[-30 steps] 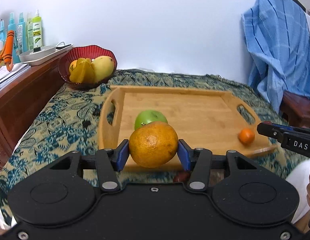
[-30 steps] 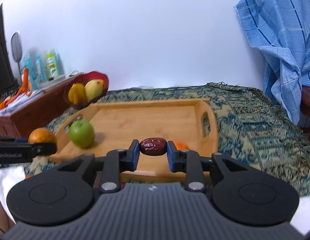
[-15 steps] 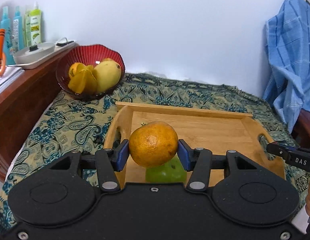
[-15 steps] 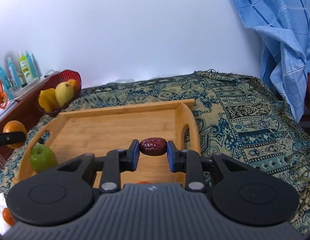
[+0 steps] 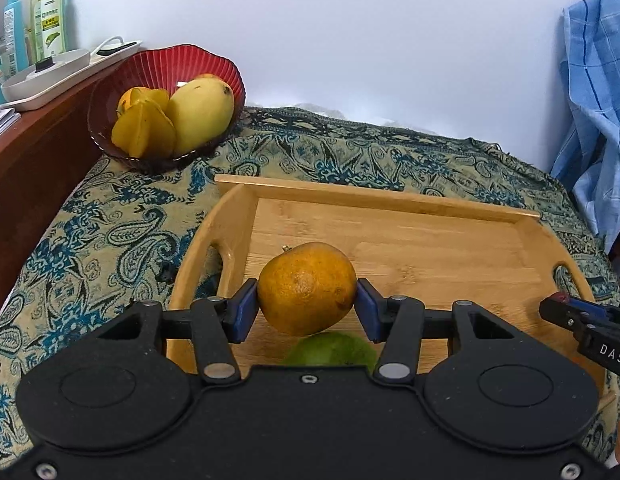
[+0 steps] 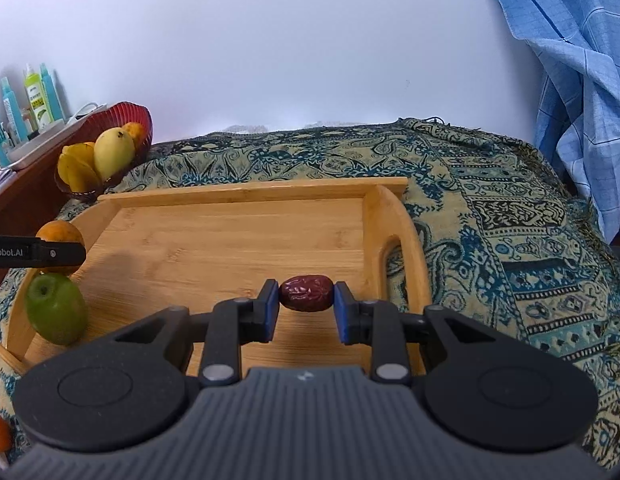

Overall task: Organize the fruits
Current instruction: 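Lower citrus beside the apple on the tray while the right tool sets the date down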

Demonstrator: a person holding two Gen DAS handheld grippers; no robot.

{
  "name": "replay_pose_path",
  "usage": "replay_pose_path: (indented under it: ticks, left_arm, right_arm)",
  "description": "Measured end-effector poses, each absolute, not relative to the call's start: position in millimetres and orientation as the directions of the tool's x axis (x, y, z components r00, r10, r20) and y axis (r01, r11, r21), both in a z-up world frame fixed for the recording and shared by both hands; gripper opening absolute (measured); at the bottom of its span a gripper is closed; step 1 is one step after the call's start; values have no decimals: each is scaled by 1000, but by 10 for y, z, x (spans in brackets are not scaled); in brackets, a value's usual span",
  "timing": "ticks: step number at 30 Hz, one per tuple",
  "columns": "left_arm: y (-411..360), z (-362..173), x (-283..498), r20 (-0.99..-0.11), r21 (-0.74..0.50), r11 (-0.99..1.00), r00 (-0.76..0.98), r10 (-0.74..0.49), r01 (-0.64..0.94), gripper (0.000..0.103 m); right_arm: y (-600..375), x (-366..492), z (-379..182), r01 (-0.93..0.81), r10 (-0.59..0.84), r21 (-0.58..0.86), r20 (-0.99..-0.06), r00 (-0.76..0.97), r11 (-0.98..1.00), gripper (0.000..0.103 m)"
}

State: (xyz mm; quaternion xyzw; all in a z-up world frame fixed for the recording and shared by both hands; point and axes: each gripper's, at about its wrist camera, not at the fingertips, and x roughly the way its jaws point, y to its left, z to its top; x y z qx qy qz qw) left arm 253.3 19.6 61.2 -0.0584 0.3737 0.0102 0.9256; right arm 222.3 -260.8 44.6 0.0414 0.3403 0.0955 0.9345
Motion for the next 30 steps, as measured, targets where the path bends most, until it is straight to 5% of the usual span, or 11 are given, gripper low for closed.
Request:
replay_pose_path:
  ticks: [30]
  left_arm:
    - [91,399,2675,-701,-46,999,712,-26,-9,50]
  right_arm:
    - [-2527,2248,324,-107,144,96,-652,744,990,34]
